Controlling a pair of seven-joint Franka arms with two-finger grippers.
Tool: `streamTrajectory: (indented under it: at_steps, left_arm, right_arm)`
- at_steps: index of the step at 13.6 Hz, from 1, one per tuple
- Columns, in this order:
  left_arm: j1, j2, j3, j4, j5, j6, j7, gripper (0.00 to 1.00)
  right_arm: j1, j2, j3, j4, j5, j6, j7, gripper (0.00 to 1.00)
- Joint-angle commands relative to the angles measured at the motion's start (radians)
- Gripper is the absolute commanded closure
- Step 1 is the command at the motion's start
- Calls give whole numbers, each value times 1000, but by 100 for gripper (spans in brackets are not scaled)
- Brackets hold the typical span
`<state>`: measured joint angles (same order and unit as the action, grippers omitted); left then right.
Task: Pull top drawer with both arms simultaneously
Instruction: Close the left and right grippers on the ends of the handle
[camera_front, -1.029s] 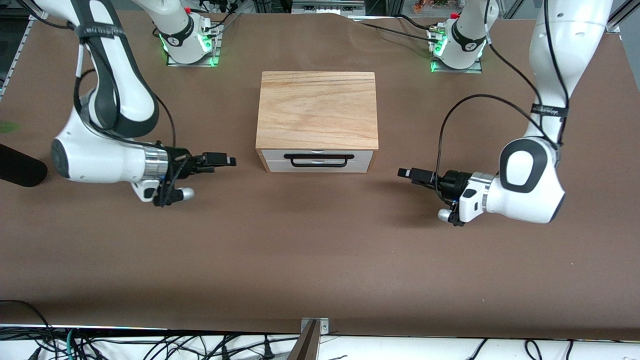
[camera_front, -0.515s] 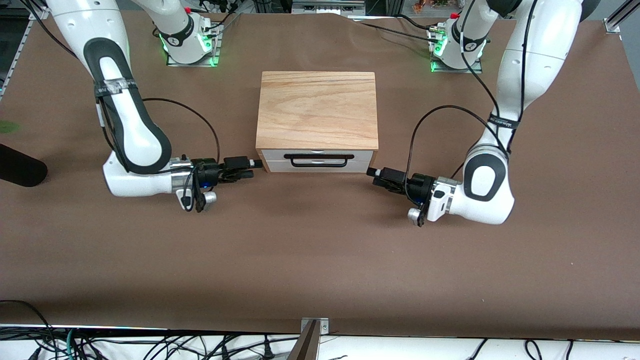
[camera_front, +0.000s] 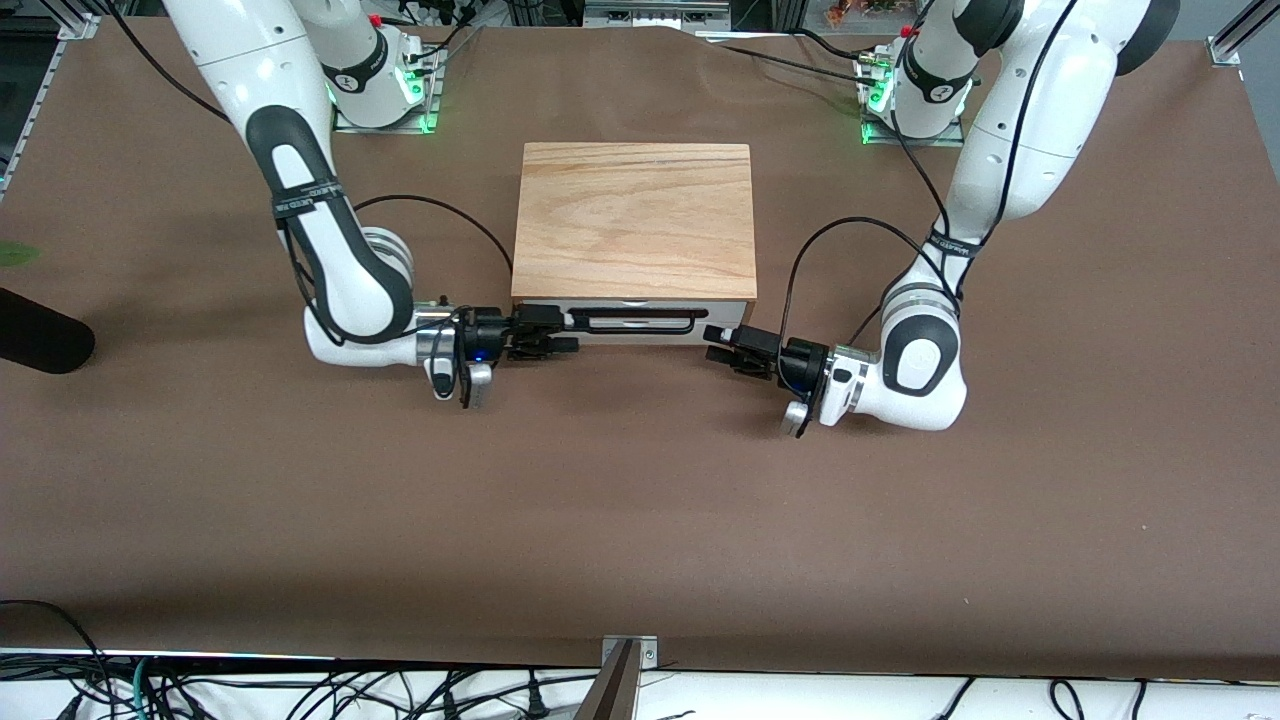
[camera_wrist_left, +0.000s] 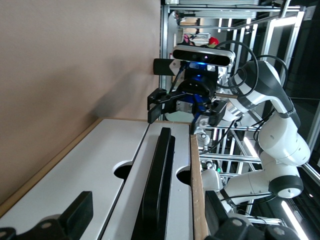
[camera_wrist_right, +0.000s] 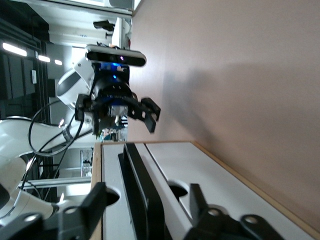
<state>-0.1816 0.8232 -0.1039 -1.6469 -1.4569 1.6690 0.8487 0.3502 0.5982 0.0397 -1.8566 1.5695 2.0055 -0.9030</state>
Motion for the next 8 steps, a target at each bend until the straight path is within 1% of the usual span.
streamTrajectory:
  at_steps: [1, 2, 3, 4, 5, 6, 7, 8]
  left_arm:
    - [-10, 2, -14, -48, -83, 5, 72, 4]
    - [-16, 2, -19, -56, -91, 5, 90, 7]
    - [-18, 4, -23, -57, -92, 5, 101, 10]
    - [-19, 4, -25, -62, -92, 5, 102, 18]
    - [-19, 2, -28, -62, -92, 3, 113, 27]
    - [-19, 2, -29, -64, -92, 2, 131, 34]
    - [-19, 2, -31, -65, -92, -3, 141, 43]
    - [-19, -1, -36, -68, -92, -5, 142, 48]
  right_arm:
    - [3, 6, -1, -10, 47, 9, -50, 56]
    - [3, 6, 0, -19, 50, 7, -50, 59]
    - [3, 5, 0, -29, 66, -2, -50, 59]
    - [3, 2, 0, -39, 82, -22, -51, 59]
    - [3, 2, 0, -41, 98, -33, -62, 61]
    - [3, 2, 0, -42, 109, -37, -74, 71]
    - [3, 2, 0, -43, 112, -44, -76, 76]
    - [3, 3, 0, -43, 113, -45, -76, 82]
